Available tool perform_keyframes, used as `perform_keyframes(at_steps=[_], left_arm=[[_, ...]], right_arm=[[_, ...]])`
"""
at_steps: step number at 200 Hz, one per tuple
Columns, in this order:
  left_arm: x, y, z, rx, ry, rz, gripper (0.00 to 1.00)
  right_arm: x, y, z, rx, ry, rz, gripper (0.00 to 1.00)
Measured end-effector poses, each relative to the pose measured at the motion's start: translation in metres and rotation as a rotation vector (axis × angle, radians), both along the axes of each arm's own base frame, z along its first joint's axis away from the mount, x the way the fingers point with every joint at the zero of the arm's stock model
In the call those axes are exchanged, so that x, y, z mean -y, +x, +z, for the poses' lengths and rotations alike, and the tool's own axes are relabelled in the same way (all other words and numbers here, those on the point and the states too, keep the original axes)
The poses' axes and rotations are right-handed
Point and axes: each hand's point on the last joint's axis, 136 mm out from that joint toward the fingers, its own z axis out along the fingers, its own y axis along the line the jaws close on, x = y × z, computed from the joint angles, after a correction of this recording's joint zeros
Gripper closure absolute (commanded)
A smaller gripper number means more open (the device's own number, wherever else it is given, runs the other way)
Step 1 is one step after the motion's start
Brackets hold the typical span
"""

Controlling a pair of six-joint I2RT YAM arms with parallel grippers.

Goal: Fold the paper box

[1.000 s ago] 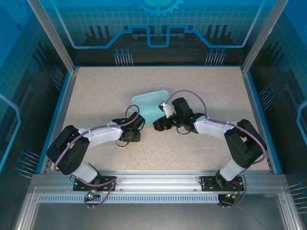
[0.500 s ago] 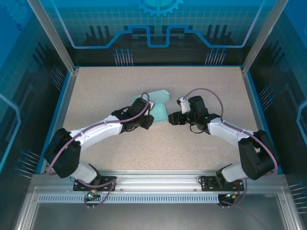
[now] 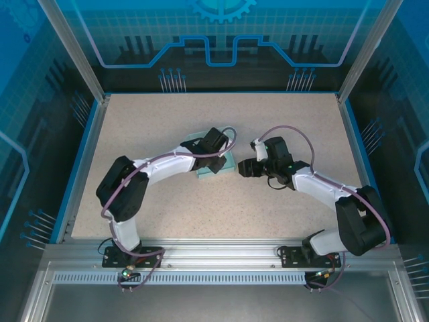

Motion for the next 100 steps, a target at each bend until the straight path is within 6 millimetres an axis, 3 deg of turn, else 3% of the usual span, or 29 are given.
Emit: perform_keyframes(at_steps=[48, 100], left_arm=[[-0.007, 0.004, -0.026, -0.031, 0.096, -0.006, 0.62], [-0.008, 0.007, -0.023, -0.016, 0.116, -0.011, 0.53]], right_arm=[[0.003, -0.001, -0.003, -0.008, -0.016, -0.012, 0.37], [0.005, -0.002, -0.005, -0.017, -0.025, -0.015, 0.37]])
